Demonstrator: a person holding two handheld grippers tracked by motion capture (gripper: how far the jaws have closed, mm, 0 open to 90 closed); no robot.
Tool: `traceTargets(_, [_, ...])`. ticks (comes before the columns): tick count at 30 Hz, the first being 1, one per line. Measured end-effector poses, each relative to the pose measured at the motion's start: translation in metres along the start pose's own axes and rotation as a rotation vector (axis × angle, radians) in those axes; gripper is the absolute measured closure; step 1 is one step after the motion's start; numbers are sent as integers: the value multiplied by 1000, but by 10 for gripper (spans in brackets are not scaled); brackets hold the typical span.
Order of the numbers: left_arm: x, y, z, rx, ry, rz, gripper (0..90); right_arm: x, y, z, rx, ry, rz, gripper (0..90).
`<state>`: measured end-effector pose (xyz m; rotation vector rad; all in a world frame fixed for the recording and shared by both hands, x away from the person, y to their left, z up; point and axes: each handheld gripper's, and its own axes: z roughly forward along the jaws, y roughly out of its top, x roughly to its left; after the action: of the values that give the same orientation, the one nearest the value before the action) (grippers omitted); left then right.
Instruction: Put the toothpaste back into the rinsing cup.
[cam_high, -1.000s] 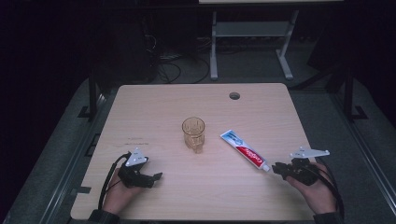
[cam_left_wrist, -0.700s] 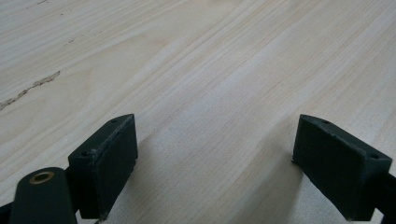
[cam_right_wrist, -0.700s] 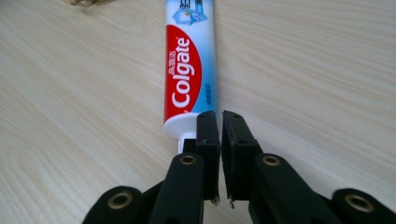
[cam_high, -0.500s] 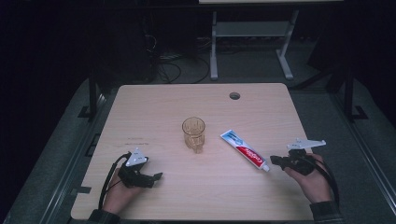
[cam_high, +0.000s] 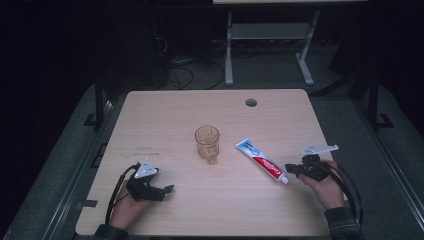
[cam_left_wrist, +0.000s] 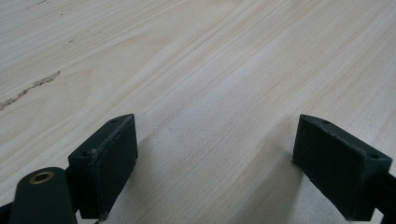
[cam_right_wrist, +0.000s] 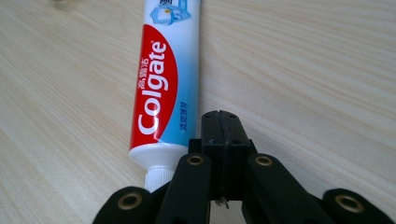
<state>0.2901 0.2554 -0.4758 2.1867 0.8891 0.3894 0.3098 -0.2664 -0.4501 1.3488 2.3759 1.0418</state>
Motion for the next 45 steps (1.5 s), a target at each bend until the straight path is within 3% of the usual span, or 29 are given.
traceTargets(11, [0,0,0,0,0,0,133,1,-2,9,35,10,-11,900])
traceTargets(23, [0,0,0,0,0,0,133,13,1,12,41,51,-46,900])
traceTargets(45, [0,0,0,2,-1,1,133,26,5,14,48,66,-70,899])
